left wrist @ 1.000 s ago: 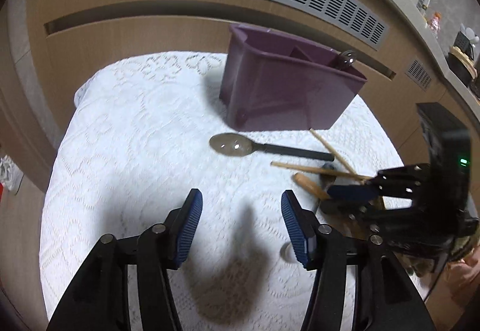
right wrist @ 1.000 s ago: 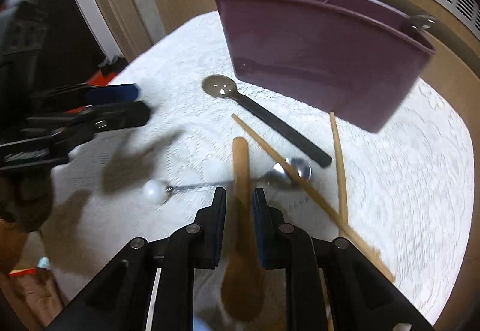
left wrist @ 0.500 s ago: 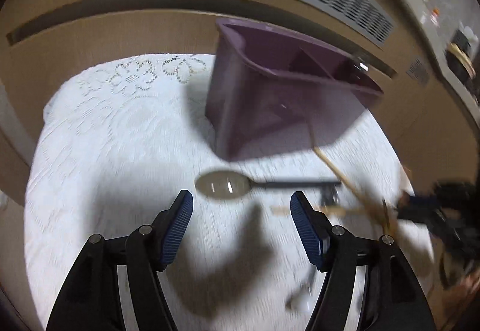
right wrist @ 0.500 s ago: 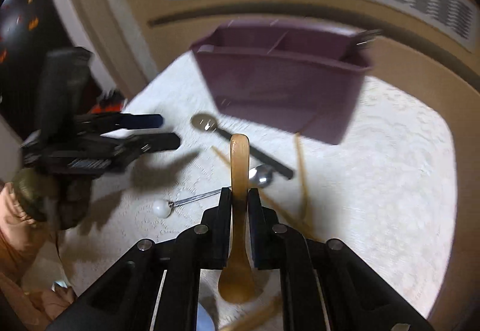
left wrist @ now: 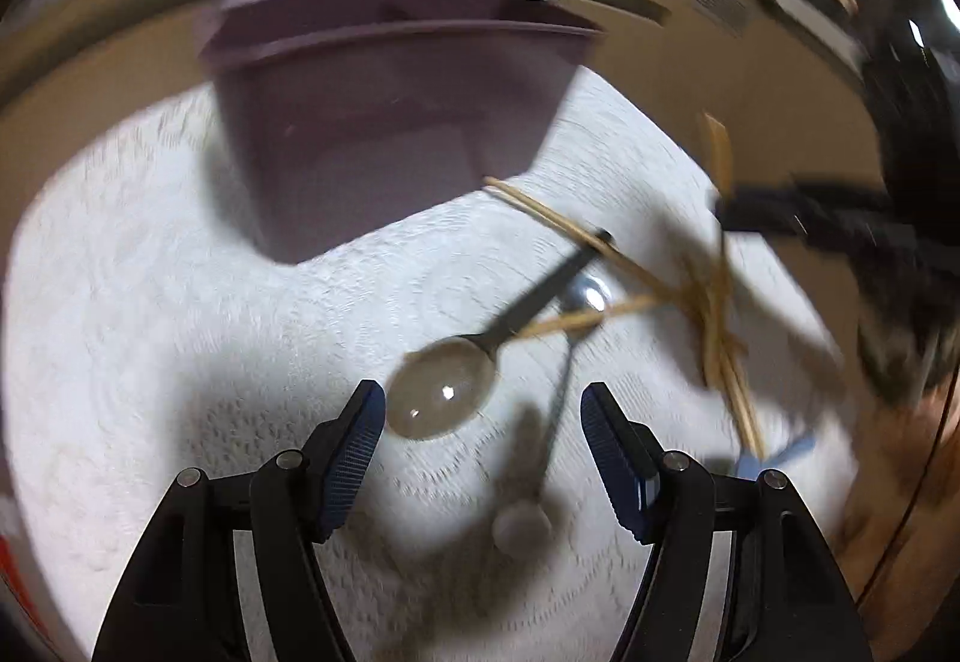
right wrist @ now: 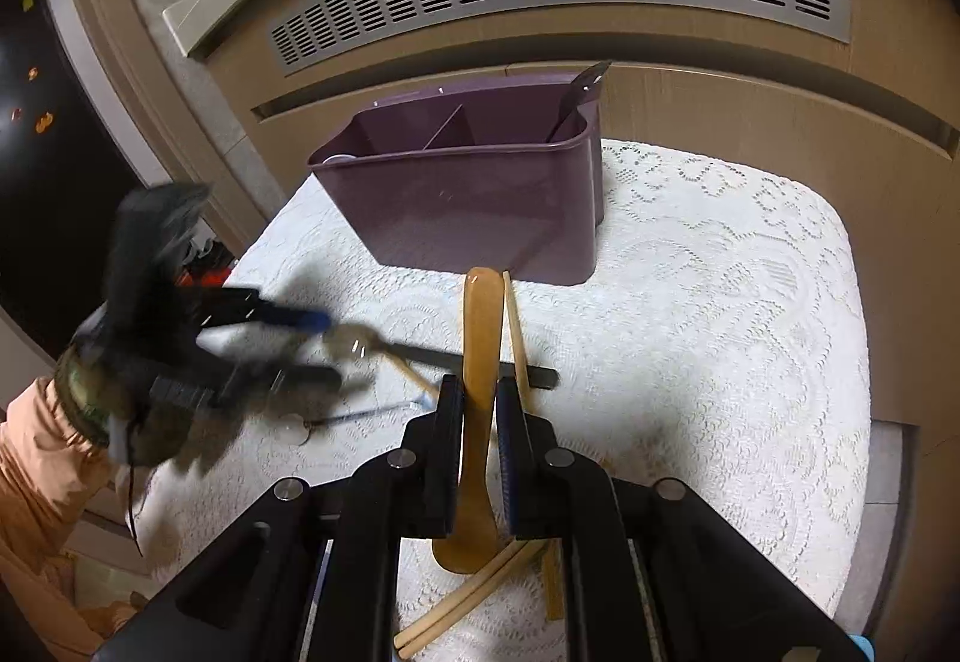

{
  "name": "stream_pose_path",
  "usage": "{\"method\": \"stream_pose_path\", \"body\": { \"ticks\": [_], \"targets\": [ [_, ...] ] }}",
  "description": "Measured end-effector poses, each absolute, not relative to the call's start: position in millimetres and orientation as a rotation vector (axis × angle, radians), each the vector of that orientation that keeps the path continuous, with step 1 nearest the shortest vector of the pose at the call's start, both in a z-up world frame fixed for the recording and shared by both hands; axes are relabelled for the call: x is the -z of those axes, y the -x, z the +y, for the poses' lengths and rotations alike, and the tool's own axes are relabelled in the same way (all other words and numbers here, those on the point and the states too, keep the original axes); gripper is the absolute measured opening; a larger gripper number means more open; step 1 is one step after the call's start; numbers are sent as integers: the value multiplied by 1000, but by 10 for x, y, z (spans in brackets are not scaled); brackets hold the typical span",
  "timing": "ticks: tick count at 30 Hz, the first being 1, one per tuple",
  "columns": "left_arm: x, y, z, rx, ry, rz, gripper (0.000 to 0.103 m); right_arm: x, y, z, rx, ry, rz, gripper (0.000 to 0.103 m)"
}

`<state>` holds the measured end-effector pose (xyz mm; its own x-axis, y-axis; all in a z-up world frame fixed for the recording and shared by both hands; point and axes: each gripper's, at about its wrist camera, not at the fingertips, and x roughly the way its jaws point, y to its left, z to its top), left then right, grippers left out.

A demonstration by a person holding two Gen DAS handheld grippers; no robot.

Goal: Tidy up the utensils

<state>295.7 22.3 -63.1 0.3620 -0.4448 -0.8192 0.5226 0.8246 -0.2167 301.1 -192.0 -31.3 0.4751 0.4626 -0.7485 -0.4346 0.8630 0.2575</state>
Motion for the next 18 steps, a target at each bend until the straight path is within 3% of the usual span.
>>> {"method": "stream_pose_path", "body": {
  "ticks": [5, 11, 14, 18],
  "targets": [
    [458, -2977, 2, 626, -212, 981, 50, 327, -3011, -1903, -560, -44, 926, 11],
    [517, -3255, -400, 657, -361, 1024, 48, 273, -2933, -1998, -552, -63, 906, 11],
    [585, -3351, -652, 679, -442, 1062, 36, 244, -2895, -2091, -547, -79, 897, 11],
    [751, -3532, -865, 671, -451, 1150, 35, 252, -2884, -2204, -545, -114, 893, 11]
  ]
}}
